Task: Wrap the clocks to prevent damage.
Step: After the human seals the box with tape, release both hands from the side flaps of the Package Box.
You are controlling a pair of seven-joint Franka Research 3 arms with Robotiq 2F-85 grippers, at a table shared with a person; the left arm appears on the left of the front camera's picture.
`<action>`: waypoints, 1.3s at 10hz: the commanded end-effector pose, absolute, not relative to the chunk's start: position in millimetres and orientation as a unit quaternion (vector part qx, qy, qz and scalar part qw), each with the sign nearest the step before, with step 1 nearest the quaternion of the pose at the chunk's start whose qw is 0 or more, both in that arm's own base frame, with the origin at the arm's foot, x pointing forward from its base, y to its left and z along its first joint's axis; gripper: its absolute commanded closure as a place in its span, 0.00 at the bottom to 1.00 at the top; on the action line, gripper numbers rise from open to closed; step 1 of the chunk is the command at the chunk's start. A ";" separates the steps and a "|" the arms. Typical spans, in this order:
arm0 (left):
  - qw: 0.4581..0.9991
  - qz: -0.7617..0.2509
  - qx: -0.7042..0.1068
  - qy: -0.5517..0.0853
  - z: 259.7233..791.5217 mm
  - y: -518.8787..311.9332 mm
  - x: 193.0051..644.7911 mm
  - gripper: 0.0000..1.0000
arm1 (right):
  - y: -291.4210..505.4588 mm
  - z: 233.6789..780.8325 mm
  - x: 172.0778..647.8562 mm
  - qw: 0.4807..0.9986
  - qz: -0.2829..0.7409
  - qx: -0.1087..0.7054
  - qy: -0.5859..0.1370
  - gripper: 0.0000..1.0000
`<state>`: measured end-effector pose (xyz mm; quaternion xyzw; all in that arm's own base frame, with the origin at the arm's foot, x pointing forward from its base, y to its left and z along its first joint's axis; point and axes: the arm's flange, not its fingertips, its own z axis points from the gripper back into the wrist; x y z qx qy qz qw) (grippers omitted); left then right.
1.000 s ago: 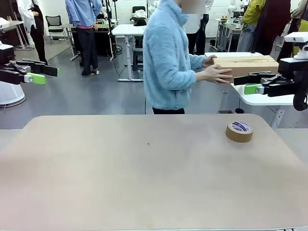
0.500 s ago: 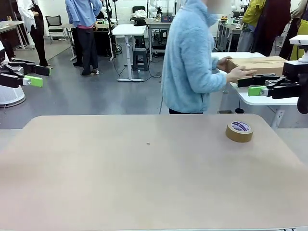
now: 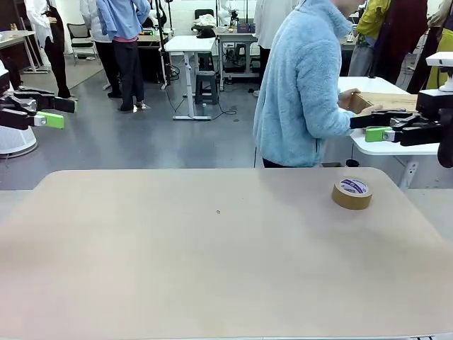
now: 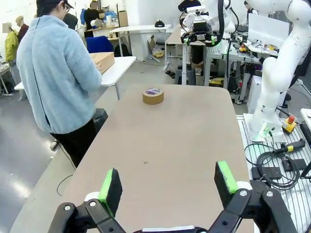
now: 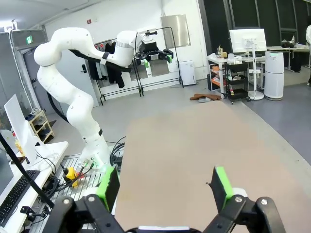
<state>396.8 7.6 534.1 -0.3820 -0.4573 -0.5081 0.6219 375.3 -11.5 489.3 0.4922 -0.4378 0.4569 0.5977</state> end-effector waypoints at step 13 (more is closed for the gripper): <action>0.619 -0.509 -0.386 -0.457 537.2 9.1 398.4 0.00 | -11.7 489.6 375.1 0.594 0.456 0.495 -0.440 0.00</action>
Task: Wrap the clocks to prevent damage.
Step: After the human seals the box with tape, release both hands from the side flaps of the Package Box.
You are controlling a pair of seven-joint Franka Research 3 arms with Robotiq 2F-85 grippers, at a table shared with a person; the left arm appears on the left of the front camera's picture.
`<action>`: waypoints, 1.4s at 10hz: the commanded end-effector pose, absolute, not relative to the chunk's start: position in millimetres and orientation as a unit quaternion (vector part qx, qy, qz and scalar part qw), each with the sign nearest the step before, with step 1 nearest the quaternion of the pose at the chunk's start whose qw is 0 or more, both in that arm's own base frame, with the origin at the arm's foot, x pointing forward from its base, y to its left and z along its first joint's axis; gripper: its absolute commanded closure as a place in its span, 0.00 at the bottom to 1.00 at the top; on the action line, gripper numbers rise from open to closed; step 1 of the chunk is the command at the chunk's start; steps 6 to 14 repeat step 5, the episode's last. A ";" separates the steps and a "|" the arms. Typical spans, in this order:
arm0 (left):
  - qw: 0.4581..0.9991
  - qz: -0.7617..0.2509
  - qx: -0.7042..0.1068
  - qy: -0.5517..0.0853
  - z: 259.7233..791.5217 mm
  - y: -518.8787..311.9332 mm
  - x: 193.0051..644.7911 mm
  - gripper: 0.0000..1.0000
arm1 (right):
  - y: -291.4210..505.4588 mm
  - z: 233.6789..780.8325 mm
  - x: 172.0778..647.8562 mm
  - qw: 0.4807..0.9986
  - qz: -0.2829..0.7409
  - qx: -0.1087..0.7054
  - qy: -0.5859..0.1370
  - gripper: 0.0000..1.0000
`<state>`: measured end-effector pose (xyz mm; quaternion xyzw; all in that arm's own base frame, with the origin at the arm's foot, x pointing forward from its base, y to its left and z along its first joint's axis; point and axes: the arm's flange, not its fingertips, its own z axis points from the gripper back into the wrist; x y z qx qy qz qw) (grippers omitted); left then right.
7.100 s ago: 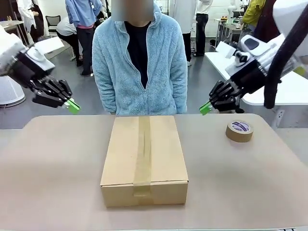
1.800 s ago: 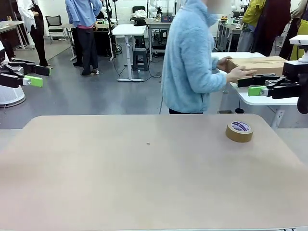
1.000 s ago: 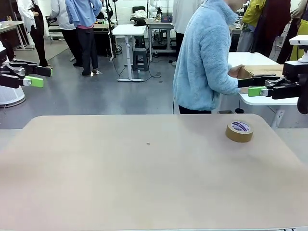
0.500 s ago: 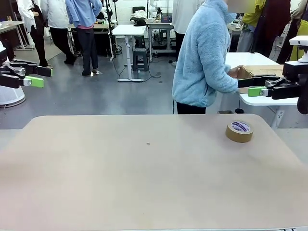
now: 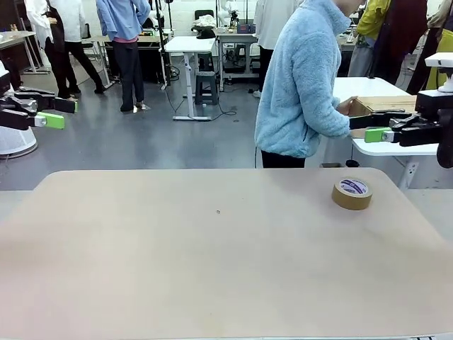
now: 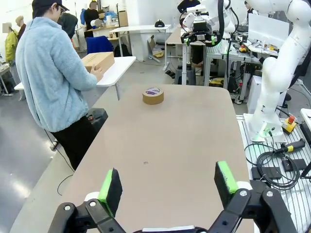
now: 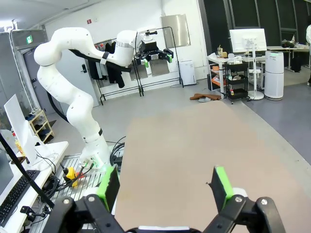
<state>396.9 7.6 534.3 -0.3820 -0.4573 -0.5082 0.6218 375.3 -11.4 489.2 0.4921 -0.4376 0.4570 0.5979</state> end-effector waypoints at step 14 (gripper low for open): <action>0.619 -0.509 -0.386 -0.457 537.2 9.1 398.4 0.00 | -11.7 489.6 375.1 0.594 0.456 0.495 -0.440 0.00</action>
